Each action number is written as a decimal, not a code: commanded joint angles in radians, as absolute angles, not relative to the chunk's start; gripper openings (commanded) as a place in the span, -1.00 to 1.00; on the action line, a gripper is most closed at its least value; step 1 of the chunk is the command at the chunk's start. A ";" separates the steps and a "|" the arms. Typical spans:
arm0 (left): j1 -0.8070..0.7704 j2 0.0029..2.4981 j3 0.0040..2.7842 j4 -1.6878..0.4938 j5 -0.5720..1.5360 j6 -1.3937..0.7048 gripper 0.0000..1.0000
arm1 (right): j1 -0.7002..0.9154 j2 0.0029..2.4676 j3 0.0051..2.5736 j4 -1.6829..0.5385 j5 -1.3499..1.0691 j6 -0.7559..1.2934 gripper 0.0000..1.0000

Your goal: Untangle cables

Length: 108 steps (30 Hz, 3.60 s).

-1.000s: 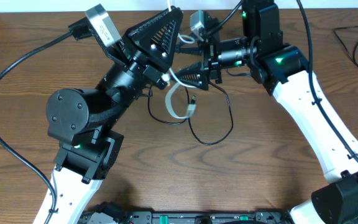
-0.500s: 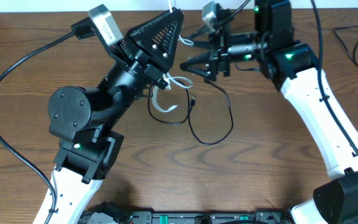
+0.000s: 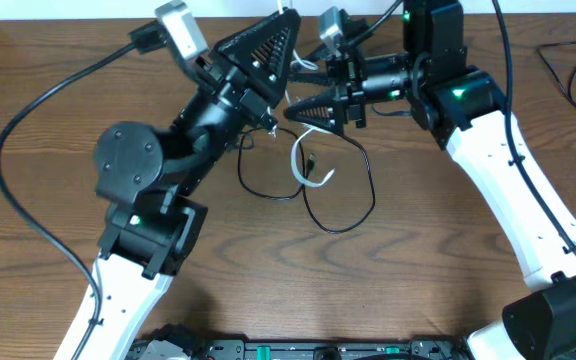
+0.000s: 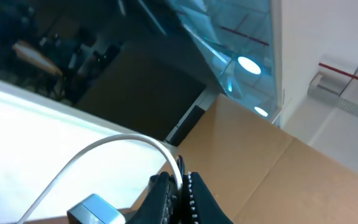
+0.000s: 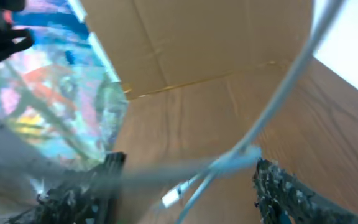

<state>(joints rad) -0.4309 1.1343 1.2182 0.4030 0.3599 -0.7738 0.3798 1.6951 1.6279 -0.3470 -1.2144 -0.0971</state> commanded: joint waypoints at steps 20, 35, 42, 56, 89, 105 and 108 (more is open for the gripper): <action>-0.429 1.149 1.243 0.435 0.381 -0.874 -0.85 | 0.415 1.708 1.641 -0.259 -1.018 -0.015 0.43; -0.429 1.149 1.243 0.434 0.409 -0.878 -0.85 | 0.432 1.754 1.641 -0.212 -0.945 0.137 -0.83; -0.429 1.149 1.243 0.379 0.410 -0.877 -0.78 | 0.419 1.754 1.641 -0.238 -0.873 0.191 -0.98; -0.428 1.150 1.243 -0.136 0.409 -0.688 0.37 | 0.229 1.673 1.644 -0.566 -0.656 0.199 -0.98; -0.429 1.347 1.241 -0.493 0.408 -0.535 0.48 | -0.736 1.581 1.640 -0.799 0.031 0.514 -0.98; -0.451 1.347 1.241 -0.493 0.407 -0.535 0.48 | -0.817 1.877 1.640 -0.647 0.122 0.571 -0.65; -0.451 1.347 1.241 -0.493 0.407 -0.535 0.48 | -0.818 1.914 1.640 -0.660 0.122 0.544 0.15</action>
